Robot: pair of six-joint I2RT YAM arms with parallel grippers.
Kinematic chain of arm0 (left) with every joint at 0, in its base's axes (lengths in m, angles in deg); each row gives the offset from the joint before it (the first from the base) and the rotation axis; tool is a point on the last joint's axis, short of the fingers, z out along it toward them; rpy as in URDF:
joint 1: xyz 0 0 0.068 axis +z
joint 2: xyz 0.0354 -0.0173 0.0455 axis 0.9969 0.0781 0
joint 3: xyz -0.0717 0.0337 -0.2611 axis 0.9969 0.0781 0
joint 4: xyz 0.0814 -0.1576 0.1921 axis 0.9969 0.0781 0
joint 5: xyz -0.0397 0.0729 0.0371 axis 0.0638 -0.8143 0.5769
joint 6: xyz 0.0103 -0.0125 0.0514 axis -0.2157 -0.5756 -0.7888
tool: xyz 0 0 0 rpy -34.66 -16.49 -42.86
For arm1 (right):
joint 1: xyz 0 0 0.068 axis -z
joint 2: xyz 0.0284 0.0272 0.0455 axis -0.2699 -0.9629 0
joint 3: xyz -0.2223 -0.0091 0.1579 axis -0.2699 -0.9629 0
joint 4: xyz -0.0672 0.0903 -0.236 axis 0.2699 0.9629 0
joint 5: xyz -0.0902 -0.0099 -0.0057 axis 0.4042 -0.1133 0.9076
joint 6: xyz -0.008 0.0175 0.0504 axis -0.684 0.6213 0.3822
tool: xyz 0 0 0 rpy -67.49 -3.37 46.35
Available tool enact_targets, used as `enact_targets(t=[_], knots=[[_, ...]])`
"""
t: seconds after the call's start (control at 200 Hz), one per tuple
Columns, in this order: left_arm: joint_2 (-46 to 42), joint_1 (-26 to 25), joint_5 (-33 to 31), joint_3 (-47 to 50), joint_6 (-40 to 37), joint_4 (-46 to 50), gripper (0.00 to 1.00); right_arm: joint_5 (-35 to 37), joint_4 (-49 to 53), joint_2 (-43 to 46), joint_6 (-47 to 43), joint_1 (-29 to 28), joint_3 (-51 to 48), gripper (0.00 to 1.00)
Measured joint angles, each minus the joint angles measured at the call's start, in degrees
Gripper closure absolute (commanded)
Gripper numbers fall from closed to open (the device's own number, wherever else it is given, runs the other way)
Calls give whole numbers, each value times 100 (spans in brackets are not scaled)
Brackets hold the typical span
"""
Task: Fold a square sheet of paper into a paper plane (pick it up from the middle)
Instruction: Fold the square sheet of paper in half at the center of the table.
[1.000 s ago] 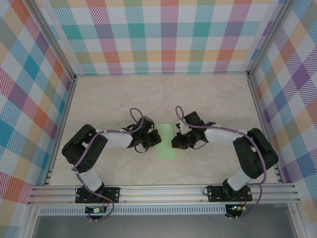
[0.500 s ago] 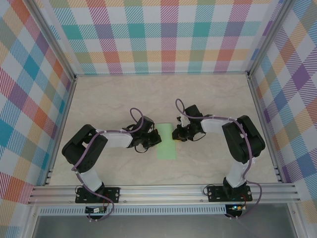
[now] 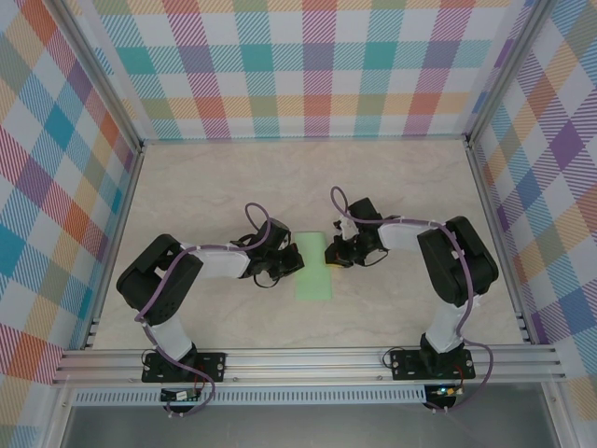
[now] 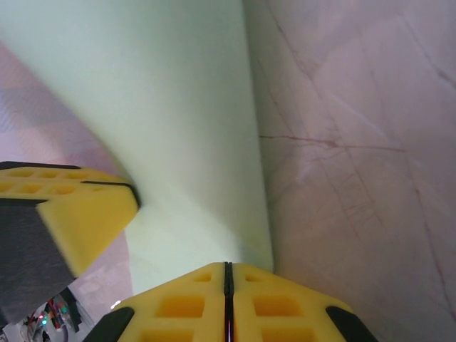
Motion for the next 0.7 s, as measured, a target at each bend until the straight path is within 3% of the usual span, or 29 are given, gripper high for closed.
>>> enact_targets(t=[0.265,0.7], knots=[[0,0,0,0,-24,2,100,-48,22,-109,-44,63,498,91],[0,0,0,0,-39,11,100,37,22,-573,-48,74,516,91]])
